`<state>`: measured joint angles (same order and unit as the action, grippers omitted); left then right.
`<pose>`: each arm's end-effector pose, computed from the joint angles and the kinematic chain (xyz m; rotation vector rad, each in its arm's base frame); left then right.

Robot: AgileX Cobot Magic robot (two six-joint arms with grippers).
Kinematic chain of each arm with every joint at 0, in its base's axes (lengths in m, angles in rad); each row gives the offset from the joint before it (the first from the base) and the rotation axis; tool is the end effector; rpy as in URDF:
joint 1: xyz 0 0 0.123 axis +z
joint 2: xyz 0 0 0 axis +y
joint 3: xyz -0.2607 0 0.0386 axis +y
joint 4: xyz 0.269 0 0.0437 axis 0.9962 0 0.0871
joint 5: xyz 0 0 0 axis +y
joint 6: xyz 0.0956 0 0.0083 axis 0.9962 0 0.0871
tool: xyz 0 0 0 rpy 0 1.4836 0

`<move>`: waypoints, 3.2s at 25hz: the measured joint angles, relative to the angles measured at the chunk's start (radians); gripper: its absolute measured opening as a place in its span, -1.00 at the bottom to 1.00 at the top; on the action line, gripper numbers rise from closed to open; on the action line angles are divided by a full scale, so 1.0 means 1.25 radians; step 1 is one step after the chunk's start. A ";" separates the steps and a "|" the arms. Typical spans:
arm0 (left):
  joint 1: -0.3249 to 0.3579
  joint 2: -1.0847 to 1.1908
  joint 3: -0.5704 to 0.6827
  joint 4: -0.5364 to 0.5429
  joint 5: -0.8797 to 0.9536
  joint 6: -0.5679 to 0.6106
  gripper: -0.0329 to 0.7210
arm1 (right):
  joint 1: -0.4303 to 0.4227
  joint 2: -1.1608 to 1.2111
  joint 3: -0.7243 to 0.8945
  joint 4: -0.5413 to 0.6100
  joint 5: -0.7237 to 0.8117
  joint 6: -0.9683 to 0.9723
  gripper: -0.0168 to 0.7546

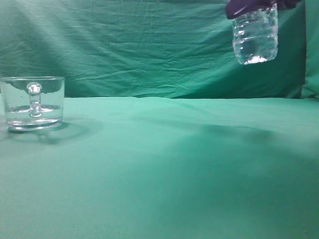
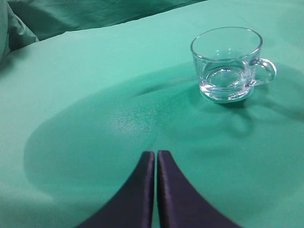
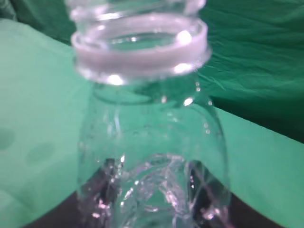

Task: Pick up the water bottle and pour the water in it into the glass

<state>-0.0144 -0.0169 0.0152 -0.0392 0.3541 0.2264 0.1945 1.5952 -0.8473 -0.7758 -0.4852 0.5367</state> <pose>0.1002 -0.0027 0.1762 0.1966 1.8266 0.1105 0.3457 0.1000 0.2049 -0.5684 1.7783 0.3223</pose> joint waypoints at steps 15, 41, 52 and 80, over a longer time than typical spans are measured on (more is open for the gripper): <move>0.000 0.000 0.000 0.000 0.000 0.000 -0.91 | 0.000 0.132 0.129 0.038 -0.239 -0.104 -0.12; 0.000 0.000 0.000 0.000 0.000 0.000 -0.91 | 0.000 0.183 0.130 0.070 -0.281 -0.055 0.49; 0.000 0.000 0.000 0.000 0.000 0.000 -0.91 | 0.000 -0.009 0.130 0.070 -0.245 -0.001 0.49; 0.000 0.000 0.000 0.000 0.000 0.000 -0.91 | 0.000 -0.664 0.134 -0.276 -0.185 0.444 -0.96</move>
<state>-0.0144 -0.0169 0.0152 -0.0392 0.3541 0.2264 0.1945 0.7656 -0.6793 -1.1209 -0.7159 1.0918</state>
